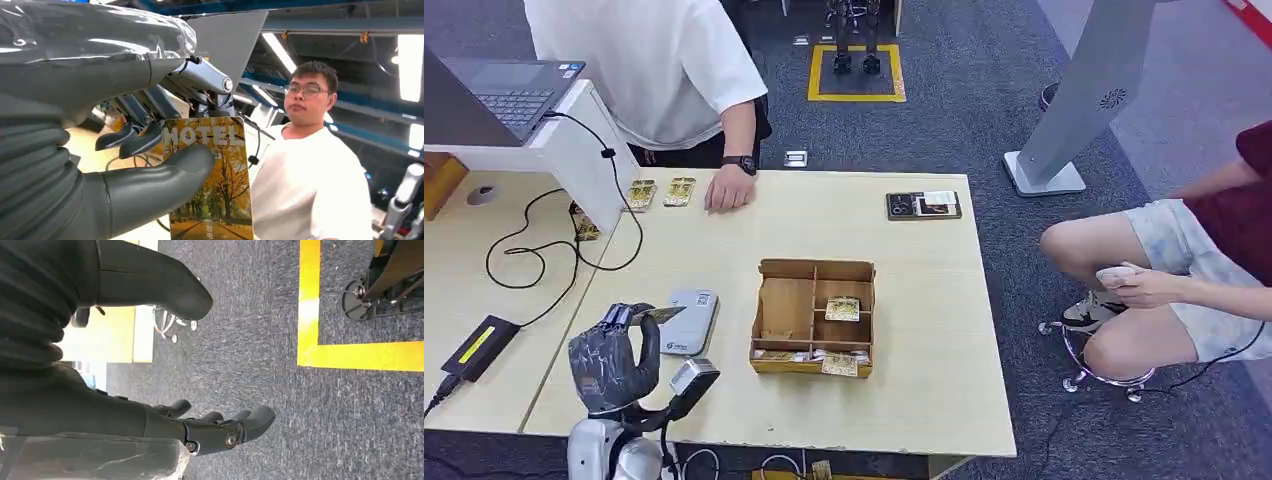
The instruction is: Pass the card to the sensor for recognition and then transmit it.
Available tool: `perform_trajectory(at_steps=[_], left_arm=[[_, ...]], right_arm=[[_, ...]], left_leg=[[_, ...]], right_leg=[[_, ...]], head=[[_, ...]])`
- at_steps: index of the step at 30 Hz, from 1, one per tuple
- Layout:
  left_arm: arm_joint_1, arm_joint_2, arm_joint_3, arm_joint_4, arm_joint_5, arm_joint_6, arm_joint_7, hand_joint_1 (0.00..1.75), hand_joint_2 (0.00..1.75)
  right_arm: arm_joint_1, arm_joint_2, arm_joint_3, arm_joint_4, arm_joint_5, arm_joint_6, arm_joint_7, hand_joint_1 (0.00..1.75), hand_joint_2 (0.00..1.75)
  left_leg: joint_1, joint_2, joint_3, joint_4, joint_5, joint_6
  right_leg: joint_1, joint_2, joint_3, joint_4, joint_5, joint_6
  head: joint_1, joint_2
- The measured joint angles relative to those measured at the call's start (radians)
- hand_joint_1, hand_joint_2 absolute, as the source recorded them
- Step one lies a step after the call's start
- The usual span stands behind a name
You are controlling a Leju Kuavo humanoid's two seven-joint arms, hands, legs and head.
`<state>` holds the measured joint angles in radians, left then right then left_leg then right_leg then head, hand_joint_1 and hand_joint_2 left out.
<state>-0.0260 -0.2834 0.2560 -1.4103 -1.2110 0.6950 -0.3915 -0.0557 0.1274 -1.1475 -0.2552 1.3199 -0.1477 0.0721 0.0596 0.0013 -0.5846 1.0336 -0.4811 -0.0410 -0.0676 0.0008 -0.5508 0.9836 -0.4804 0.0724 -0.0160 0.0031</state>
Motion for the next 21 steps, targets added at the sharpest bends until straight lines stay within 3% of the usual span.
perform_trajectory(at_steps=[6,11,15,21], left_arm=[[-0.001,0.001,0.000,0.008,-0.062,0.000,0.044,1.75,1.75],[-0.004,0.011,-0.006,0.031,-0.143,0.000,0.188,1.75,1.75],[-0.005,0.028,-0.028,0.054,-0.184,0.001,0.268,1.75,1.75],[-0.006,0.044,-0.049,0.080,-0.194,0.001,0.281,1.75,1.75]], right_arm=[[0.000,-0.005,0.001,0.000,0.001,0.001,0.000,0.00,1.75],[0.000,-0.007,0.002,0.000,0.001,0.002,0.002,0.00,1.75],[0.000,-0.007,0.002,0.000,0.001,0.002,0.004,0.00,1.75],[0.000,-0.007,0.002,0.001,0.001,0.002,0.005,0.00,1.75]], left_leg=[[0.000,0.000,0.000,0.000,0.000,0.000],[0.000,0.000,0.000,0.000,0.000,0.000],[0.000,0.000,0.000,0.000,0.000,0.000],[0.000,0.000,0.000,0.000,0.000,0.000]], right_leg=[[0.000,0.000,0.000,0.000,0.000,0.000],[0.000,0.000,0.000,0.000,0.000,0.000],[0.000,0.000,0.000,0.000,0.000,0.000],[0.000,0.000,0.000,0.000,0.000,0.000]], head=[[0.000,0.000],[0.000,0.000],[0.000,0.000],[0.000,0.000]])
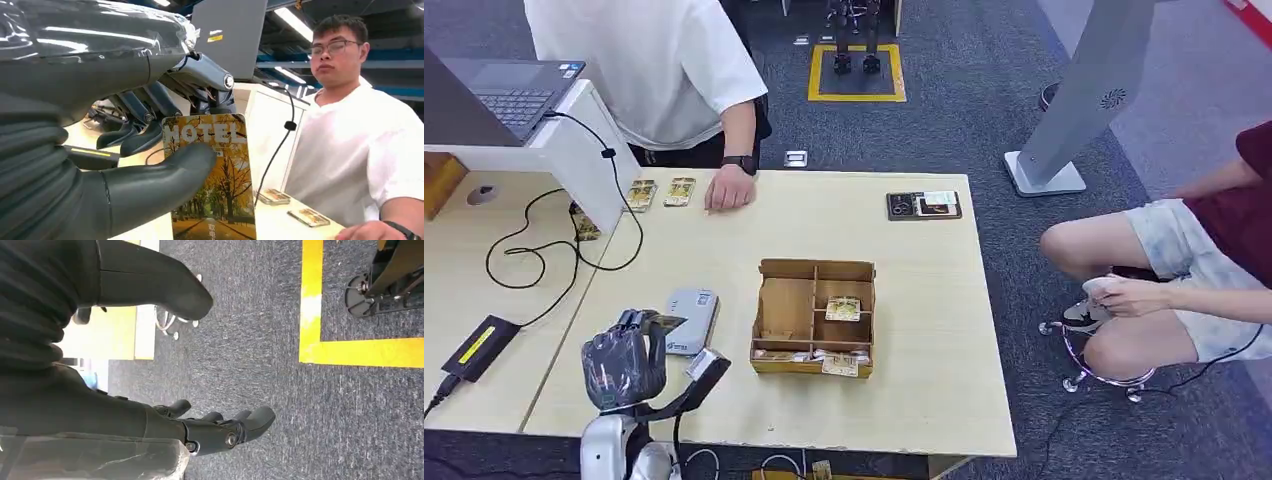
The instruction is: Pass the card to the sensor for recognition and then transmit it.
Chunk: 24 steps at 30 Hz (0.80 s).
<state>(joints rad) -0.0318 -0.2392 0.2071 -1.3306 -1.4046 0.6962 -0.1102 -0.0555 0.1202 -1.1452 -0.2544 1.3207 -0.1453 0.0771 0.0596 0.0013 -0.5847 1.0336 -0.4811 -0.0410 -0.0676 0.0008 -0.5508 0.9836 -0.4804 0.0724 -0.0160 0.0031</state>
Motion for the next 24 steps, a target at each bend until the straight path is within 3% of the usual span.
perform_trajectory(at_steps=[2,11,24], left_arm=[[0.000,0.005,-0.007,0.006,-0.006,0.000,0.010,1.75,1.75],[-0.001,0.070,-0.115,0.070,-0.075,0.000,0.203,1.75,1.75],[-0.035,0.149,-0.259,0.263,-0.097,0.001,0.319,1.75,1.75]], right_arm=[[0.000,0.000,0.000,0.001,0.000,0.000,0.000,0.00,1.75],[0.000,0.000,0.001,0.005,-0.002,0.000,-0.005,0.00,1.75],[0.001,-0.003,0.000,0.009,0.013,0.003,-0.005,0.00,1.75]], left_leg=[[0.000,0.000,0.000,0.000,0.000,0.000],[0.000,0.000,0.000,0.000,0.000,0.000],[0.000,-0.001,0.000,0.000,0.000,0.000]], right_leg=[[0.000,0.000,0.000,0.000,0.000,0.000],[0.000,0.000,0.000,0.000,0.000,0.000],[0.000,-0.001,0.001,0.000,0.000,0.000]], head=[[0.000,0.000],[0.000,0.000],[0.000,0.000]])
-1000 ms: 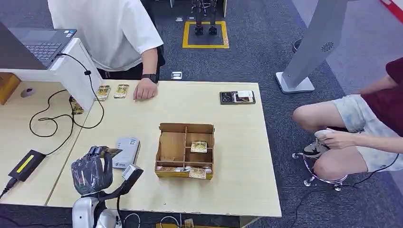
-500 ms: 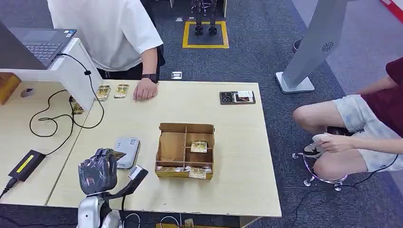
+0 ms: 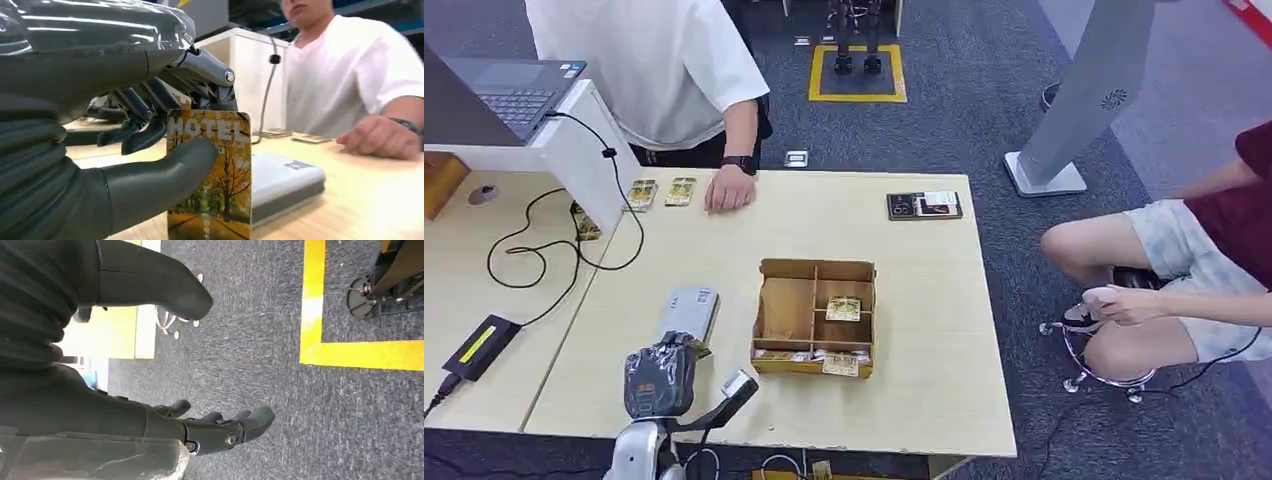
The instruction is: Pass the card to the sensor for recognition and then transmit it.
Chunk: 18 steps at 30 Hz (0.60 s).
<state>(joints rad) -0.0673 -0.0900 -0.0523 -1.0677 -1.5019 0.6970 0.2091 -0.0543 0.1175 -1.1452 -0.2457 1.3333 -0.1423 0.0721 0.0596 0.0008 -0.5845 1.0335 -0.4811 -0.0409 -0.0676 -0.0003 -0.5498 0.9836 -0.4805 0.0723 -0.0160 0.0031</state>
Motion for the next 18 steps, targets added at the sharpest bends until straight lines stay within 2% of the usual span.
perform_trajectory(at_steps=[10,18], left_arm=[[-0.041,0.021,-0.051,0.103,0.003,0.001,0.020,1.75,1.75],[-0.041,0.032,-0.071,0.125,0.033,0.002,0.039,1.75,1.75]], right_arm=[[0.001,-0.003,-0.001,0.000,0.006,0.008,-0.006,0.00,1.75],[0.002,-0.003,-0.001,0.000,0.003,0.012,-0.003,0.00,1.75]], left_leg=[[0.000,0.000,0.003,0.000,0.000,0.000],[0.000,0.000,0.003,0.000,0.000,0.000]], right_leg=[[0.000,0.000,0.003,0.000,0.000,0.000],[0.000,0.000,0.003,0.000,0.000,0.000]], head=[[0.000,0.000],[0.000,0.000]])
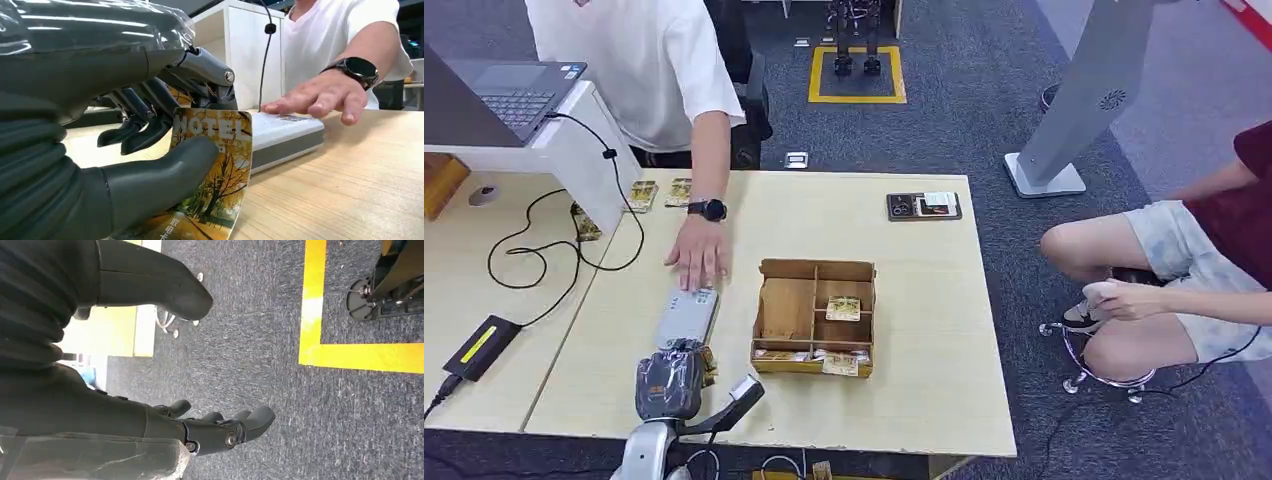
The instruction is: Pass the card to the sensor for recognition and then transmit it.
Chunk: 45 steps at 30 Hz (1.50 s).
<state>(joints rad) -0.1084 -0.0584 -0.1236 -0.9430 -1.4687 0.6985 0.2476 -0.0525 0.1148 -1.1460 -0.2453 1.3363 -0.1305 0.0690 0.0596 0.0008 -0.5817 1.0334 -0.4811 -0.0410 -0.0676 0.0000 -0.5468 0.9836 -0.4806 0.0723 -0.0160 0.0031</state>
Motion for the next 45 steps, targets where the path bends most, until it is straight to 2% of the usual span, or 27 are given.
perform_trajectory(at_steps=[5,9,13,16,20,25,31,45], left_arm=[[0.005,0.002,-0.003,-0.013,0.020,0.001,-0.014,1.75,1.75],[0.022,0.000,-0.003,-0.062,0.047,0.001,-0.070,1.75,1.75],[0.038,-0.015,0.007,-0.130,0.084,0.001,-0.161,1.75,1.75],[0.045,-0.048,0.048,-0.196,0.129,0.001,-0.274,1.75,1.75],[0.042,-0.092,0.099,-0.267,0.179,0.001,-0.379,1.75,1.75],[0.027,-0.132,0.122,-0.340,0.241,0.001,-0.465,1.75,1.75],[-0.003,-0.150,0.122,-0.381,0.260,0.001,-0.466,1.75,1.75],[-0.119,-0.141,0.122,-0.359,0.218,0.000,-0.373,1.75,1.75]], right_arm=[[0.000,0.000,0.000,0.000,0.000,0.000,0.000,0.00,1.75],[0.001,0.000,0.000,0.000,0.000,-0.002,0.000,0.00,1.75],[0.001,0.000,0.000,0.000,-0.001,-0.003,0.000,0.00,1.75],[0.001,0.000,-0.001,0.000,-0.002,-0.003,0.000,0.00,1.75],[0.001,0.000,-0.001,0.000,-0.002,-0.003,0.000,0.00,1.75],[0.001,0.000,-0.001,0.000,-0.002,-0.003,-0.003,0.00,1.75],[0.001,0.000,-0.001,0.000,0.000,-0.003,-0.003,0.00,1.75],[-0.008,0.000,0.002,0.007,0.009,-0.003,-0.003,0.00,1.75]], left_leg=[[0.000,0.000,0.000,0.000,0.000,0.000],[0.000,0.000,0.000,0.000,0.000,0.000],[0.000,0.000,0.000,0.000,0.000,0.000],[0.000,0.000,-0.001,0.000,0.000,0.000],[0.000,0.000,-0.001,0.000,0.000,0.000],[0.000,0.000,-0.001,0.000,0.000,0.000],[0.000,0.000,-0.001,0.000,0.000,0.000],[0.000,0.000,-0.001,0.000,0.000,0.000]], right_leg=[[0.000,0.000,0.000,0.000,0.000,0.000],[0.000,0.000,0.000,0.000,0.000,0.000],[0.000,0.000,0.000,0.000,0.000,0.000],[0.000,0.000,-0.001,0.000,0.000,0.000],[0.000,0.000,-0.001,0.000,0.000,0.000],[0.000,0.000,-0.001,0.000,0.000,0.000],[0.000,0.000,-0.001,0.000,0.000,0.000],[0.000,0.000,-0.002,0.000,0.000,0.000]], head=[[0.000,0.000],[0.000,0.000],[0.000,0.000],[0.000,0.000],[0.000,0.000],[0.000,0.000],[0.000,0.000],[0.000,0.000]])
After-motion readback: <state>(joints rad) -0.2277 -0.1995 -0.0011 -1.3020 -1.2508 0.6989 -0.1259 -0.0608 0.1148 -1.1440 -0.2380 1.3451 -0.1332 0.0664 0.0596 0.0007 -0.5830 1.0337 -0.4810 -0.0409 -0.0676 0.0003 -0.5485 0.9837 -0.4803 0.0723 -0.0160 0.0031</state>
